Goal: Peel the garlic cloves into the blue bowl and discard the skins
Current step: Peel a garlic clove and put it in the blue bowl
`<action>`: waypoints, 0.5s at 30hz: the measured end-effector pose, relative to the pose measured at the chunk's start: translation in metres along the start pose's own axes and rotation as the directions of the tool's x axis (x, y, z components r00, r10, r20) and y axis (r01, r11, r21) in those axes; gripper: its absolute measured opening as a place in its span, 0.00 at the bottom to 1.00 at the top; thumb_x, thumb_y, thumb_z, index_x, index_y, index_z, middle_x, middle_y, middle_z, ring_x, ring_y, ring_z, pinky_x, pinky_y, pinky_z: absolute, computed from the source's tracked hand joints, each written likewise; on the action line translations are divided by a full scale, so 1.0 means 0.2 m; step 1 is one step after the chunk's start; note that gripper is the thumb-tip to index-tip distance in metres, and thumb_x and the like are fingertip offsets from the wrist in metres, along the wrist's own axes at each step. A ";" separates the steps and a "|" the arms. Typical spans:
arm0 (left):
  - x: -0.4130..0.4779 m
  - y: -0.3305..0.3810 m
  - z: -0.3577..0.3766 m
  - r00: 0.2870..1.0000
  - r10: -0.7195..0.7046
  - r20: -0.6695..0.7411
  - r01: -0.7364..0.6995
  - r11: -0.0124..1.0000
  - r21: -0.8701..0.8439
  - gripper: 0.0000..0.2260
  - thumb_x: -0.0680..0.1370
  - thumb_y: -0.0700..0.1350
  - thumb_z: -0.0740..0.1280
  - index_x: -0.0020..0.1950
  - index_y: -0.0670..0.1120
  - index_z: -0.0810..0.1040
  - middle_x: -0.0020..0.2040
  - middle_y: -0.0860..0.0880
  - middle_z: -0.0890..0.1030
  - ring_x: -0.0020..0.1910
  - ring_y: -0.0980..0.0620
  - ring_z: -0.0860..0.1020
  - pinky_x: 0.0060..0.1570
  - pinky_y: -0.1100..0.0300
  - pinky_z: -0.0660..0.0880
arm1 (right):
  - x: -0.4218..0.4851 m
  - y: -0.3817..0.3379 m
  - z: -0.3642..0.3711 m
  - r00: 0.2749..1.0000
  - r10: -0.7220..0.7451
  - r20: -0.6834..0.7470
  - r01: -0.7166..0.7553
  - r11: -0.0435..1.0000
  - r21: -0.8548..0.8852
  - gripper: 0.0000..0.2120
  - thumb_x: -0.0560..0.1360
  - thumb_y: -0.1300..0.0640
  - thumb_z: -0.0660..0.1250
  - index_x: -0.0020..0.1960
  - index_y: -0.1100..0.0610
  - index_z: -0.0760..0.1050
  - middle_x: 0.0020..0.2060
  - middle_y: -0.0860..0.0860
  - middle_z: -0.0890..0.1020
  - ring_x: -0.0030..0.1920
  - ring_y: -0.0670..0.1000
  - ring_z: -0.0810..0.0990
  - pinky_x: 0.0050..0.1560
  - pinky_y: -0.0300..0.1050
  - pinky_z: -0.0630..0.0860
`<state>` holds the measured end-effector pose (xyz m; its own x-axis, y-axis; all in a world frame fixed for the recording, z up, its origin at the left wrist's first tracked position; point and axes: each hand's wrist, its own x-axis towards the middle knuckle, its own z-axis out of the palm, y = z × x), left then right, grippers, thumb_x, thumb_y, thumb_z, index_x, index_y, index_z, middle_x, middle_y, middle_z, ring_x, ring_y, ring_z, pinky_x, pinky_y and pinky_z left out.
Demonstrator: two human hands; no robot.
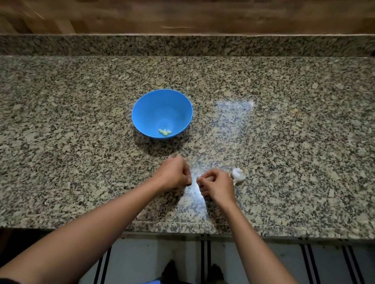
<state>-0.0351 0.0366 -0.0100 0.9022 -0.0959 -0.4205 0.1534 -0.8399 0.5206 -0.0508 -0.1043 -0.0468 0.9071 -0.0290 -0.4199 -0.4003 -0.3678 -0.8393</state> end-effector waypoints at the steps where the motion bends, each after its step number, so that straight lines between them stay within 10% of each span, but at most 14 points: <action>1: 0.00 0.00 -0.01 1.000 -0.023 0.016 0.024 0.999 -0.049 0.03 0.74 0.37 0.71 0.39 0.41 0.81 0.38 0.46 0.83 0.37 0.52 0.82 0.42 0.57 0.81 | 0.00 0.00 0.00 1.000 -0.005 -0.003 0.005 1.000 -0.005 0.04 0.73 0.61 0.70 0.40 0.56 0.76 0.36 0.54 0.82 0.37 0.52 0.83 0.41 0.50 0.82; 13: -0.04 0.05 0.08 0.995 0.040 -0.094 -0.022 0.983 0.184 0.07 0.74 0.31 0.63 0.41 0.39 0.78 0.39 0.44 0.80 0.39 0.47 0.79 0.43 0.49 0.80 | -0.01 0.03 0.02 0.997 -0.056 -0.053 0.055 0.998 -0.024 0.01 0.75 0.59 0.68 0.44 0.56 0.77 0.37 0.53 0.82 0.38 0.52 0.82 0.43 0.53 0.81; 15: -0.03 -0.02 0.07 0.997 -0.072 -0.039 0.067 0.990 -0.124 0.03 0.75 0.34 0.66 0.42 0.38 0.79 0.40 0.42 0.81 0.37 0.48 0.81 0.42 0.51 0.81 | -0.04 0.03 0.01 0.993 -0.111 -0.026 0.112 0.994 0.022 0.05 0.77 0.60 0.65 0.51 0.58 0.77 0.39 0.52 0.82 0.36 0.50 0.81 0.40 0.47 0.81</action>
<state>-0.0472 0.0328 -0.0198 0.9039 -0.0138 -0.4274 0.2621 -0.7719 0.5792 -0.0599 -0.1037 -0.0491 0.9490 -0.0121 -0.3150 -0.2993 -0.3483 -0.8883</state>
